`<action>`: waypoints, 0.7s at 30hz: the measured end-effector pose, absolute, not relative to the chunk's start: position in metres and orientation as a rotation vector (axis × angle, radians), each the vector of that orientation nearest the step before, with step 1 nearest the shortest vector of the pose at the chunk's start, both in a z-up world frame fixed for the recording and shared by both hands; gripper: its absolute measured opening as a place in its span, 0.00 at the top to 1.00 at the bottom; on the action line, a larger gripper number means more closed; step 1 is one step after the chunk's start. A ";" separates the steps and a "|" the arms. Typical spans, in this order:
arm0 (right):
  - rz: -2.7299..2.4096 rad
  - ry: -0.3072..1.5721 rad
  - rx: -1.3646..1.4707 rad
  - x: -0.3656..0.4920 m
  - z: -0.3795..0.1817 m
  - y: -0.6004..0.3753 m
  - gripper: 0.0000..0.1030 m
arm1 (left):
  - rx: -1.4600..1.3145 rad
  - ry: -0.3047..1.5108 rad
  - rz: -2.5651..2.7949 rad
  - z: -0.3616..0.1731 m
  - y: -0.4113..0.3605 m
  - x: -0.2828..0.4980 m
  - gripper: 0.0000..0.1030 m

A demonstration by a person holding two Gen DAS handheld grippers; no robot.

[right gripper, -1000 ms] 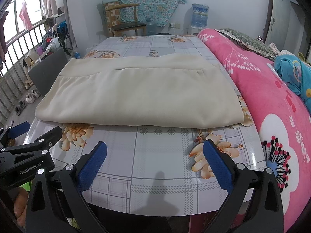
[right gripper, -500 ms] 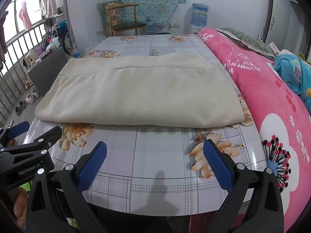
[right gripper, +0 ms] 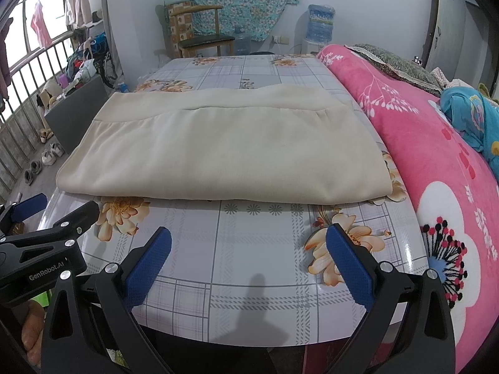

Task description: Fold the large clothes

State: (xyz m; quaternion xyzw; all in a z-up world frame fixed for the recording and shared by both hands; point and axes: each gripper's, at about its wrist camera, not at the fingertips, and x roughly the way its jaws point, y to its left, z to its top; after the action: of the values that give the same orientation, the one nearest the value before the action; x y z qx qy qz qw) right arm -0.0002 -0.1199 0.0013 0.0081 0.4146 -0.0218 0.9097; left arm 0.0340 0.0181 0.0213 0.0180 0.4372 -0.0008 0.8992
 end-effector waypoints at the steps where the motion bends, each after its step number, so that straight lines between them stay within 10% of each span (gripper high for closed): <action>1: -0.044 0.855 0.017 0.000 0.001 -0.120 0.06 | 0.037 0.905 -0.003 0.021 0.018 0.034 0.08; 21: -0.044 0.859 0.018 -0.001 -0.003 -0.120 0.06 | 0.035 0.905 -0.001 0.022 0.018 0.034 0.08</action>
State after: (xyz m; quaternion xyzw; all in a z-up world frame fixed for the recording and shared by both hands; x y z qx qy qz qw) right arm -0.0009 -0.1203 -0.0029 0.0086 0.4165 -0.0211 0.9089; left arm 0.0341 0.0179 0.0218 0.0169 0.4373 -0.0005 0.8992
